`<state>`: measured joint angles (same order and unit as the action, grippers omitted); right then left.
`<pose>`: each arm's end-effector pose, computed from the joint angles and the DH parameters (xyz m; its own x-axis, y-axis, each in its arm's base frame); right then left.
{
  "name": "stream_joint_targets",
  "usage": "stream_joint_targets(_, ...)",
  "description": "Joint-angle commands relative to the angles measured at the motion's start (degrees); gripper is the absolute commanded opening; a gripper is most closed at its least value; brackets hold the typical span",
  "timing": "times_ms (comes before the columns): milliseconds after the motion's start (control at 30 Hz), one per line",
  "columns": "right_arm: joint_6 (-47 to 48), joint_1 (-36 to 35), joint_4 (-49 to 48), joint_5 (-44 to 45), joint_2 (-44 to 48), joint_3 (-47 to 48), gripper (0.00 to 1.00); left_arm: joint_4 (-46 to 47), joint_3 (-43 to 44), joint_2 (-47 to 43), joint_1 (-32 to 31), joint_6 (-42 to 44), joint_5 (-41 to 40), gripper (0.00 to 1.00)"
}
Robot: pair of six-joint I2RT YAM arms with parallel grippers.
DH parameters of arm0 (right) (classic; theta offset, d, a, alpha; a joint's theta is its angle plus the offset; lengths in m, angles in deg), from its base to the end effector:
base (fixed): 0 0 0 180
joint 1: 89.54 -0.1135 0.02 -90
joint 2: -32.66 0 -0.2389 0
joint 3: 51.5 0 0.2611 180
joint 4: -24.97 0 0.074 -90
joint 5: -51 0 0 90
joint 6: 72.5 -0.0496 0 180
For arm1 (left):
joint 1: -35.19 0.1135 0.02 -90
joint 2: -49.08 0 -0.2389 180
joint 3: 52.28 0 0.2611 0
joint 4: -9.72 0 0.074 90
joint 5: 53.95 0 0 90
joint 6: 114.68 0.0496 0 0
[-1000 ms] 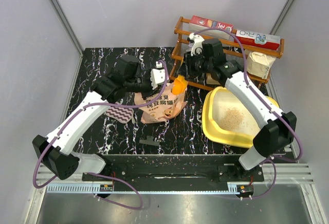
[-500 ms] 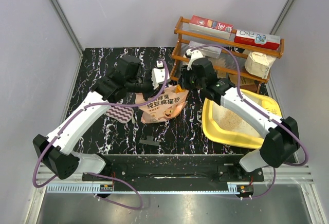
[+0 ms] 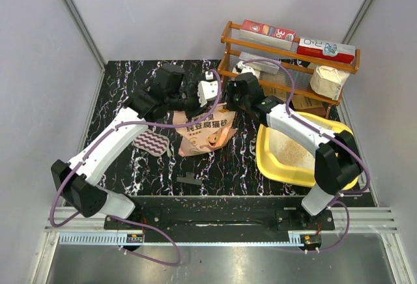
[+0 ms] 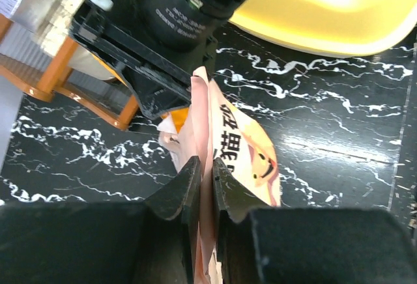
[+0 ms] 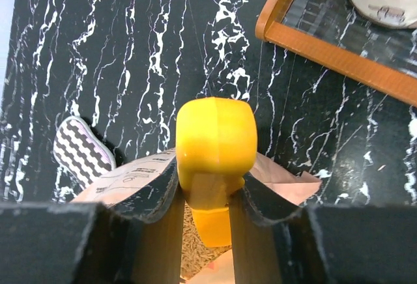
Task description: Fill the litter box with clean litter
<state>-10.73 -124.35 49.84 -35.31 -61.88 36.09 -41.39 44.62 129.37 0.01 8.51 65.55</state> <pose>0.3327 0.2275 0.2549 -0.6296 0.1371 -0.7647 -0.2576 0.8918 0.3720 0.2528 -0.2081 0.3572 0.0687 0.5345 -0.8424 0.9507 0.2210 0.2177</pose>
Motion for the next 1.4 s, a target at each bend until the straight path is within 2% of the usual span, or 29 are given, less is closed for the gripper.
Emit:
stream_joint_targets(0,-12.18,-0.18,2.67,-6.83,-3.63,1.28,0.00,2.23,6.73,1.44,-0.50,3.37,-0.67,0.14)
stream_joint_targets(133,-21.40,2.36,-1.45,-17.35,-4.07,0.24,0.00,1.79,8.84,2.85,-0.50,4.34,-2.16,0.14)
stream_joint_targets(400,-30.12,10.45,-8.57,-29.07,-2.84,-3.81,0.00,-0.23,8.23,2.41,-0.33,5.83,-4.45,0.14)
stream_joint_targets(600,-30.40,16.34,-21.31,-43.48,-1.00,-7.85,0.00,-2.60,7.97,1.97,-0.42,6.36,-5.85,0.14)
stream_joint_targets(633,-29.70,16.61,-25.24,-47.41,-0.65,-9.34,0.00,-2.87,7.88,1.89,-0.33,6.45,-6.11,0.14)
stream_joint_targets(733,-27.24,16.61,-29.06,-53.58,0.67,-11.71,0.01,-3.75,7.62,1.45,-0.42,7.06,-6.73,0.14)
stream_joint_targets(867,-25.65,18.10,-28.01,-53.78,2.87,-13.74,0.00,-4.80,7.62,1.45,-0.33,7.94,-7.70,0.14)
stream_joint_targets(1000,-35.02,21.27,-31.17,-49.66,2.53,-16.47,0.00,-5.42,7.62,1.53,-0.33,8.29,-7.70,0.14)
stream_joint_targets(1100,-39.08,23.73,-29.68,-45.79,2.26,-15.95,0.00,-5.68,7.62,1.80,-0.42,8.38,-7.26,0.14)
stream_joint_targets(1200,-40.85,24.26,-28.10,-42.27,2.43,-14.36,0.00,-5.77,7.62,1.97,-0.33,7.86,-6.65,0.14)
stream_joint_targets(1367,-41.73,24.87,-26.95,-41.74,2.87,-11.99,0.00,-5.68,7.27,2.06,-0.42,6.27,-5.85,0.14)
